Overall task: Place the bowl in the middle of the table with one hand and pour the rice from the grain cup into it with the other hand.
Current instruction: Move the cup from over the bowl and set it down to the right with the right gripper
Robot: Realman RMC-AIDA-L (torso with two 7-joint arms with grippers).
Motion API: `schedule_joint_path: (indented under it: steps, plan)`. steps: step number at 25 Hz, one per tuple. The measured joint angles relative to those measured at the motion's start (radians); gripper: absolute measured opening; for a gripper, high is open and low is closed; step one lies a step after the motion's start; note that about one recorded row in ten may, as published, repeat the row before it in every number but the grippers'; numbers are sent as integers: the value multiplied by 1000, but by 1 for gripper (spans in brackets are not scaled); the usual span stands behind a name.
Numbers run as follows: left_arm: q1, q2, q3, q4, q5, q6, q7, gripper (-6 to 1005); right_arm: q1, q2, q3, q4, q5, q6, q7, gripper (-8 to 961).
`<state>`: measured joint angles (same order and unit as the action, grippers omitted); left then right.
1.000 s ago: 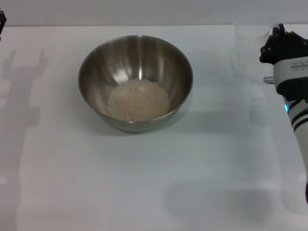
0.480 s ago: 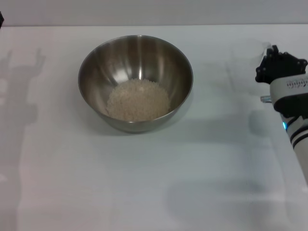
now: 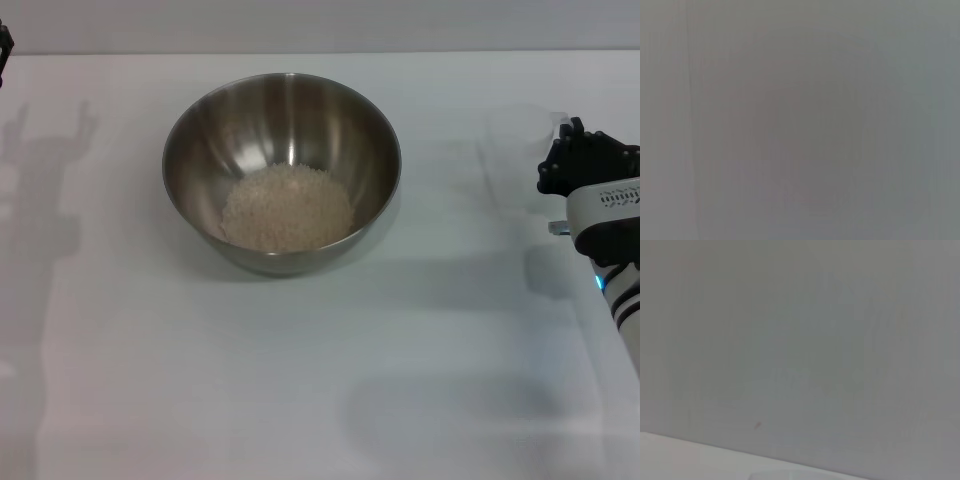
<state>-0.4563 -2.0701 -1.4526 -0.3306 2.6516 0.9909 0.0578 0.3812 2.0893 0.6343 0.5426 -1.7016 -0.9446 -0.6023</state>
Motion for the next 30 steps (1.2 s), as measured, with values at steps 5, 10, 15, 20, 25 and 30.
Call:
schedule_joint_path:
  steps: [5,10,15,20,25,30]
  plan:
    - [6,-1,7,-3,3,1,0,829,-1,0,-1,-12,0,-3,1,9]
    - [7,-2,9,-4,3,0,-1,829,-1,1,-1,-23,0,2,1,10]
    - [3,-2,4,0,-1,-17,-1,829,2,0,-1,-32,-1,4,1,10]
    - [-1,-2,2,-1,-1,-31,-1,829,2,0,-8,-42,-4,4,1,9]
    - [-3,-2,-1,-4,-2,-32,-9,829,-3,-1,-46,-45,-6,1,1,12]
    - [-5,-2,-11,-4,-5,-34,-47,829,-14,-1,-57,-43,-7,1,1,24]
